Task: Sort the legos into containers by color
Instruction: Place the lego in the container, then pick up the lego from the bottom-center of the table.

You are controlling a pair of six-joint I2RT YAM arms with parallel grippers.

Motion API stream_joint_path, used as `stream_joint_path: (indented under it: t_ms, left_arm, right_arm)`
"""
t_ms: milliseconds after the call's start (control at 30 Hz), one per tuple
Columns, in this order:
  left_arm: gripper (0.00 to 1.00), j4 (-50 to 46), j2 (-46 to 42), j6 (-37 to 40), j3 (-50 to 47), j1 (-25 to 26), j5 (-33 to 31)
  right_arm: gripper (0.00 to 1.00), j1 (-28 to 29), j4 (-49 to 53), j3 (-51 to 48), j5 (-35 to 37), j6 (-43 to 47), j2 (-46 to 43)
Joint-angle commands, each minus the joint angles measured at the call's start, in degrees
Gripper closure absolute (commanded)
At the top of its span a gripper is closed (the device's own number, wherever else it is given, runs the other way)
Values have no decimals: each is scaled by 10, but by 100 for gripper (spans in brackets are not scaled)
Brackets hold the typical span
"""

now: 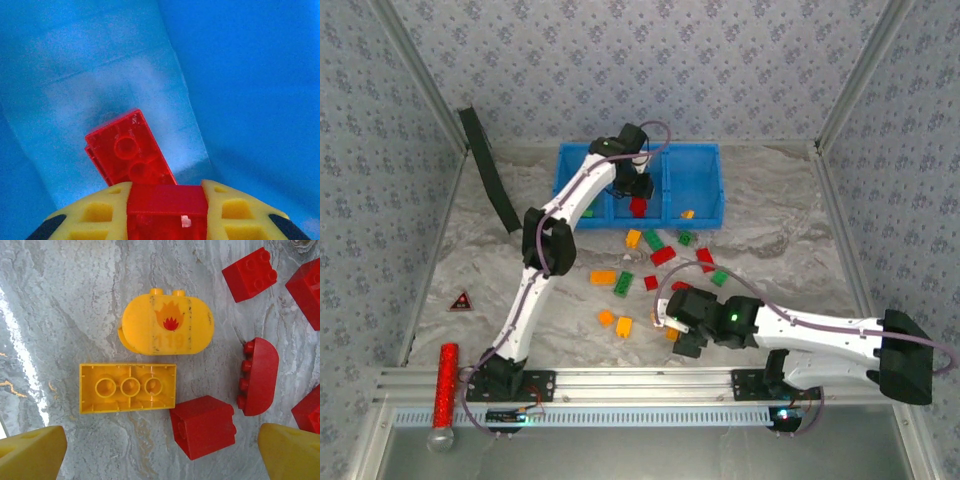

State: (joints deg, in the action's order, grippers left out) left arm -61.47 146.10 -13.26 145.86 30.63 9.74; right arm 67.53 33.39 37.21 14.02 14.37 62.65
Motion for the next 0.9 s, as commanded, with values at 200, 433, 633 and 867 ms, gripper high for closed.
stream_joint_path:
  t_ms: [200,433,633,867]
  left_arm:
    - [72,8,6,-16,-9,1,17]
    - [56,24,-28,-12,-33,1,24]
    - [43,24,-63,-3,-40,1,37]
    - [36,32,-119,-2,-62,1,56]
  right_arm:
    - [0,-22,-23,3,-44,45,24]
    - [0,-48,-36,-2,-64,63,44]
    - [0,-80,-44,11,-95,78,73]
    - [0,-87,-42,27,-101,85,121]
